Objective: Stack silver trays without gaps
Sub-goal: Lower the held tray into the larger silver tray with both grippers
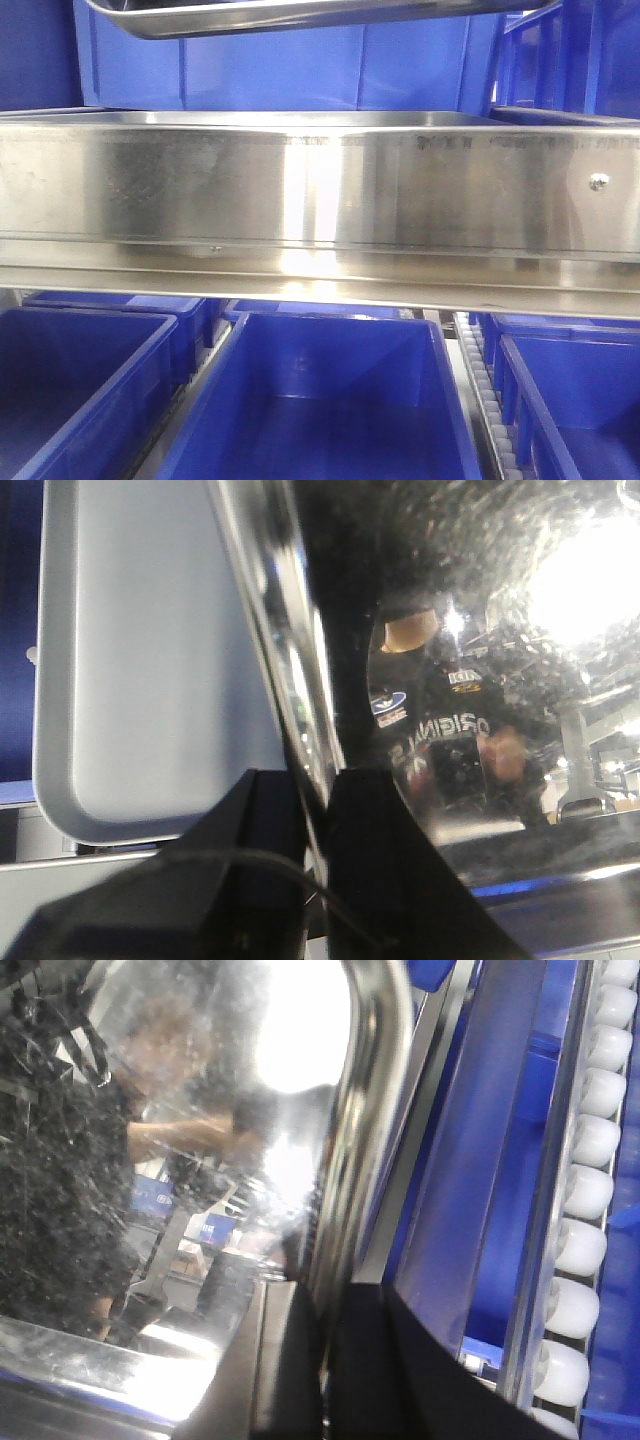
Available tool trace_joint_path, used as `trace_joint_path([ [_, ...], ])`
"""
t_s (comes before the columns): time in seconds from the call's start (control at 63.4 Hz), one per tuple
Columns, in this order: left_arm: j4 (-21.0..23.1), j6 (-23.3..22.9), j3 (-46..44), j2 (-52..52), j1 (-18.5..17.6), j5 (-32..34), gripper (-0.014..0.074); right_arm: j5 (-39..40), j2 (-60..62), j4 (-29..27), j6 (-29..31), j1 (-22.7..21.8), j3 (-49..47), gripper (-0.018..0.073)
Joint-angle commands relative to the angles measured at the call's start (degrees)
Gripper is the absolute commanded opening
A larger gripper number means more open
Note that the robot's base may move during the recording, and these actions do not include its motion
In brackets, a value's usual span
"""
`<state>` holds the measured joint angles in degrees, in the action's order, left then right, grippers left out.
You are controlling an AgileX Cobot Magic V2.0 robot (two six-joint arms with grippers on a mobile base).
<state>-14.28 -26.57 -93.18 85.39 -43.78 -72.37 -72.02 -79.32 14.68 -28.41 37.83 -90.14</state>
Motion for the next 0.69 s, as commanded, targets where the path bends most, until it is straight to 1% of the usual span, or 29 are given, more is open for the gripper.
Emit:
trace_joint_path([
  [0.0,2.33,1.50,-1.57,-2.05,-0.89,-1.73,-0.0047,4.91,1.60,-1.73,1.22,0.69,-1.82,0.0059],
  [0.505,2.54,1.50,-1.57,-2.05,-0.89,-1.73,-0.0047,4.91,1.60,-1.73,1.22,0.69,-1.82,0.0059],
  [0.584,2.54,1.50,-1.57,-2.05,-0.89,-0.25,-0.0047,4.91,1.60,-1.73,1.22,0.69,-1.82,0.0059],
  [0.679,2.30,1.67,-1.57,-2.05,-0.89,-0.45,-0.0047,5.55,1.60,-1.73,1.22,0.69,-1.82,0.0059],
])
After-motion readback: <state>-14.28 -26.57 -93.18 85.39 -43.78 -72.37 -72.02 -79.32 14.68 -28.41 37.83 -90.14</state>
